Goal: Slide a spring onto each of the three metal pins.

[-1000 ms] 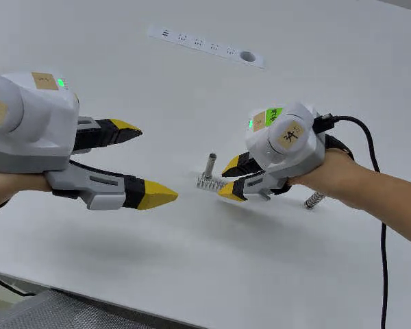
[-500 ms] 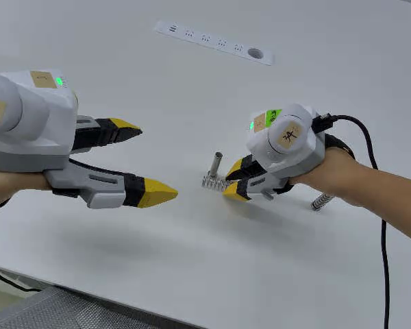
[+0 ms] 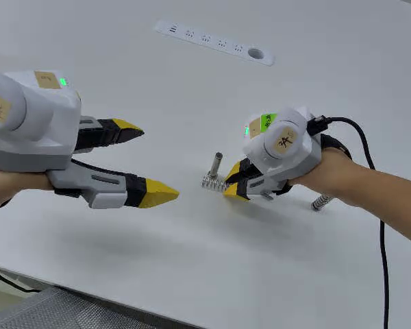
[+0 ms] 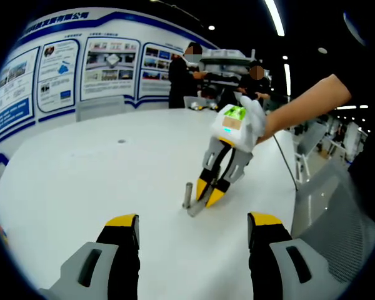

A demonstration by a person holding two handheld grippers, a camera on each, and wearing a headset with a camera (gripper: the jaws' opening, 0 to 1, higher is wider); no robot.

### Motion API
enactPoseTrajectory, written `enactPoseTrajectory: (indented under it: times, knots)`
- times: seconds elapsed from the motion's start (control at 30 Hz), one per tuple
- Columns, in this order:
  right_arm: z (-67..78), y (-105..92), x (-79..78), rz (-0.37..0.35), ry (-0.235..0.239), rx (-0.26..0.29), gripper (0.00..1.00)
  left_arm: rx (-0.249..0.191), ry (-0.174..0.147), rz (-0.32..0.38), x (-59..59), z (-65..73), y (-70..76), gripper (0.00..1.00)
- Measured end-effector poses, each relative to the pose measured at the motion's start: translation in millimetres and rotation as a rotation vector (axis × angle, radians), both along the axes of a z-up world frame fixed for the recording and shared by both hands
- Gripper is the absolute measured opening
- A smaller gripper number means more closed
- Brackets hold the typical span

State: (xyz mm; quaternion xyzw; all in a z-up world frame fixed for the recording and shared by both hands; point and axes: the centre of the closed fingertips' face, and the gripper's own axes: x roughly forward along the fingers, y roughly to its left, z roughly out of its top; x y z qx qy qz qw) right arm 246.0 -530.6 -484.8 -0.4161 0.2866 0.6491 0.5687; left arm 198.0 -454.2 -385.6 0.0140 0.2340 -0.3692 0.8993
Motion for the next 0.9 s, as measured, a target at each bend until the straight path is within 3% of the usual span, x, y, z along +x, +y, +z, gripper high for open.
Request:
enactPoseTrajectory:
  times: [0.3,0.57,0.9]
  knots:
    - [23.7,4.8,-4.3,0.004,-0.009,0.053,0.11,0.013,0.008,-0.009,-2.0,-1.4,0.7,0.68]
    - [57.4,4.1,-20.7,0.044,-0.025,0.104,0.11,0.011,0.003,-0.075,-3.4,4.9,-19.6,0.60]
    - [77.3,3.9,-52.6,0.104,-0.030,0.135,0.11,0.031,0.015,-0.175,-11.1,2.9,-44.7,0.46]
